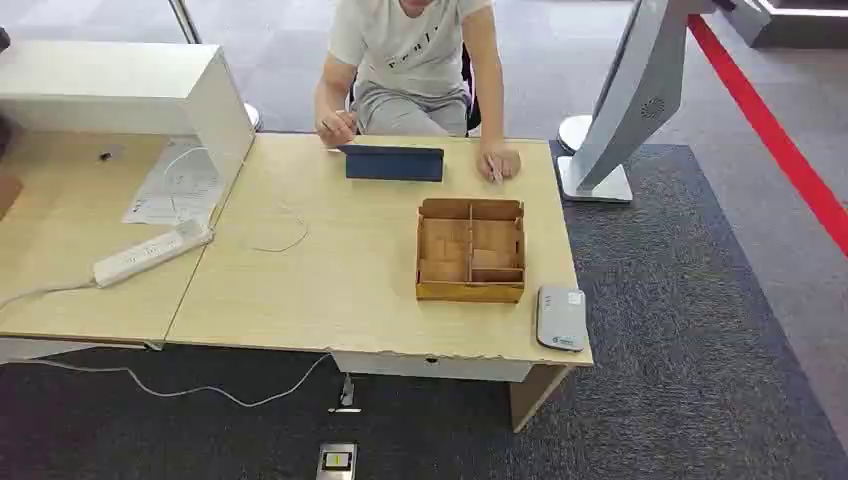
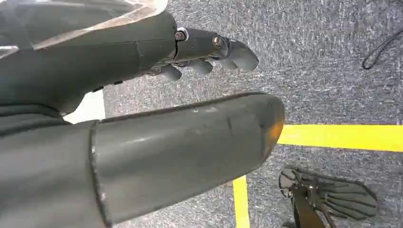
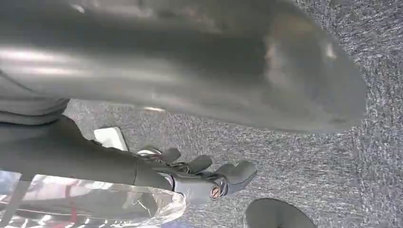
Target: Pass the card to the sensor for recognition and then transmit it.
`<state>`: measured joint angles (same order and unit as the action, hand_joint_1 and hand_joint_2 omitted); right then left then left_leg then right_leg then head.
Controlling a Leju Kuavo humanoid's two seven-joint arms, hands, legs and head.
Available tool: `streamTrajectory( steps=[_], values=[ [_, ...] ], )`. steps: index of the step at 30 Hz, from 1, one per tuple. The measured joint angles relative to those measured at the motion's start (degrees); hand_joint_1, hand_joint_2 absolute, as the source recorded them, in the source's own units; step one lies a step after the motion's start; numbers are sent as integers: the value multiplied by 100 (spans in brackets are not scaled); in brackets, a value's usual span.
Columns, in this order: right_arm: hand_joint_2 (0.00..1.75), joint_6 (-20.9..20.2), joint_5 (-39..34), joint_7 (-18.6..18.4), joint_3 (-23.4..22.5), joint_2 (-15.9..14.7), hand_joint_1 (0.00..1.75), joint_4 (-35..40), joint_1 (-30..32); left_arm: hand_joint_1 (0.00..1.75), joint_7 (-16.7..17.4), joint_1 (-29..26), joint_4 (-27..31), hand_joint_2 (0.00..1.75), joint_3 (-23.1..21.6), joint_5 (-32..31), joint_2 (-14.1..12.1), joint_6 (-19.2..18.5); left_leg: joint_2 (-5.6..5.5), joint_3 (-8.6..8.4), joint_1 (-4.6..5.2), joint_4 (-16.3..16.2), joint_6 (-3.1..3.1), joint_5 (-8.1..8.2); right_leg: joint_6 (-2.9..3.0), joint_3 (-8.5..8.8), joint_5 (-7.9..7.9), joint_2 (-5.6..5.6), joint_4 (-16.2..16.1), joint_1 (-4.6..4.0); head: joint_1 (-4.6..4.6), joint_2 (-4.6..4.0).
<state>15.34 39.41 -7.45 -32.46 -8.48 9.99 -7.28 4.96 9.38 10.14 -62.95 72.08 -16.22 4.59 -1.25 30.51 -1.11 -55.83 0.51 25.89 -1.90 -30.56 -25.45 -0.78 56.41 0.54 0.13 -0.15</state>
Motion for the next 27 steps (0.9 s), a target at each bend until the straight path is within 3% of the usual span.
streamTrajectory(
  steps=[14,24,27],
  values=[
    [0,-162,157,251,33,-13,0,0,1,0,162,0,0,0,2,160,81,247,0,0,0,0,0,0,0,0,0,0,-1,0,0,0],
    [0,-258,203,166,44,-61,0,0,-1,0,262,4,0,0,2,247,146,356,0,0,0,0,0,0,0,0,0,0,-1,0,0,0],
    [0,-252,48,76,42,-70,0,0,1,0,262,4,0,0,2,249,144,236,0,0,0,0,0,0,0,0,0,0,-1,0,0,0]
  ],
)
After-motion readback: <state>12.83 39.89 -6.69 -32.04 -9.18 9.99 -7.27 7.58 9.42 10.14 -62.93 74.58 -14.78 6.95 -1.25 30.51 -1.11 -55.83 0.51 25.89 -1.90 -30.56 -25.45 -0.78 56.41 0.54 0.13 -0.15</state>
